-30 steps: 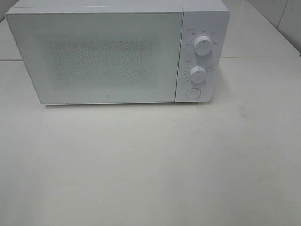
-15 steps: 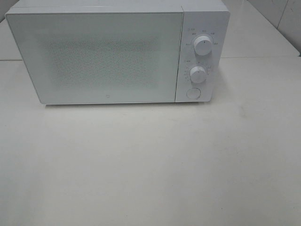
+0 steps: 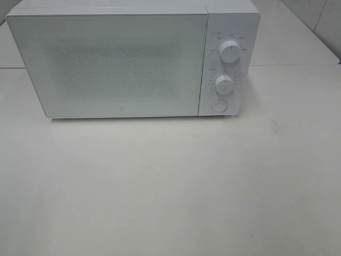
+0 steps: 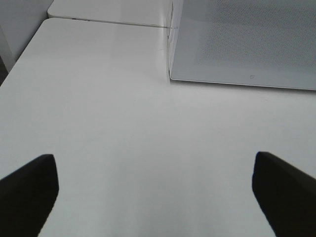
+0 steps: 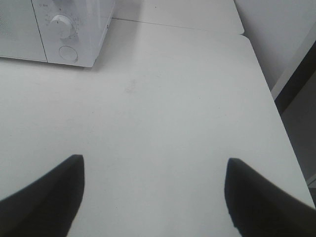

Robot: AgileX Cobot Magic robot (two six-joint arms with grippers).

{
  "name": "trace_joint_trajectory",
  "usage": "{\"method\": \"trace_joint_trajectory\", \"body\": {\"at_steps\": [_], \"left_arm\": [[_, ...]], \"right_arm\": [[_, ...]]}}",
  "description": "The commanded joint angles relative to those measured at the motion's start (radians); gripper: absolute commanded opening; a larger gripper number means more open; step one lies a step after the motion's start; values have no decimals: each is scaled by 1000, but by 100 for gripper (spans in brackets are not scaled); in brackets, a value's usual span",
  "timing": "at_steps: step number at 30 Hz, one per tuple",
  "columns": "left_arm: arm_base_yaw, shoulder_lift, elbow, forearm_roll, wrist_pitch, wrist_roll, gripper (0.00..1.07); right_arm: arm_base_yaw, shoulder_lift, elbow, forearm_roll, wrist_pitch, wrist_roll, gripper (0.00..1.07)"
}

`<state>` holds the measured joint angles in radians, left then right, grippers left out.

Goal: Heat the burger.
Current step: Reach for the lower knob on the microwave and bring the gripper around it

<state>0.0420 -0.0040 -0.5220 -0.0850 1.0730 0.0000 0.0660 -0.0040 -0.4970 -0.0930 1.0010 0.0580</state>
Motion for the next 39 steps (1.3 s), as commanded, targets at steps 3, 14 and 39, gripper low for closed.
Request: {"method": "trace_joint_trajectory", "body": {"at_steps": [3,14,39], "left_arm": [[1,-19,3,-1,0,0,100],[1,-19,3,-1,0,0,100],[1,-19,3,-1,0,0,100]], "right_arm": [[-6,-24,-12,-3,-23,-12,76],[-6,142,-23,5,-258,19,77],[-5,644,82,58,-958,30,76]]}}
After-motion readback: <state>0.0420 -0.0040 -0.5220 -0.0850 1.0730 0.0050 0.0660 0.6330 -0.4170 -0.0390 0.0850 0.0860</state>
